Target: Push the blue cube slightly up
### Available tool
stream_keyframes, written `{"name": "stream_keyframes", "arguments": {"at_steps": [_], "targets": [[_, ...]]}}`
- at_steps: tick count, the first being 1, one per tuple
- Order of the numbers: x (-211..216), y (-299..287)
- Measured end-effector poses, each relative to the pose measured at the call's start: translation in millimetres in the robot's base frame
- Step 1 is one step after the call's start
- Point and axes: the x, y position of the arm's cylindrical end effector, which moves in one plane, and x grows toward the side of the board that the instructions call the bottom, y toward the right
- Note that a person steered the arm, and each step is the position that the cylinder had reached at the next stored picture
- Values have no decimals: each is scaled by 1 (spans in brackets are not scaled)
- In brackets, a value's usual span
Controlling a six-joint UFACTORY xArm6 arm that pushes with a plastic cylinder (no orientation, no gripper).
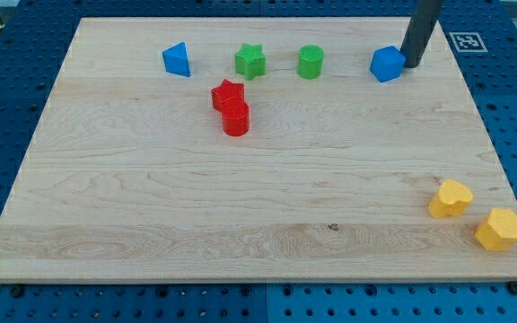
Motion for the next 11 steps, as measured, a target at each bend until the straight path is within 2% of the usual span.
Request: {"name": "stream_keyframes", "arguments": {"at_steps": [4,5,7,11], "targets": [[0,-23],[8,0],[46,-8],[44,-41]]}}
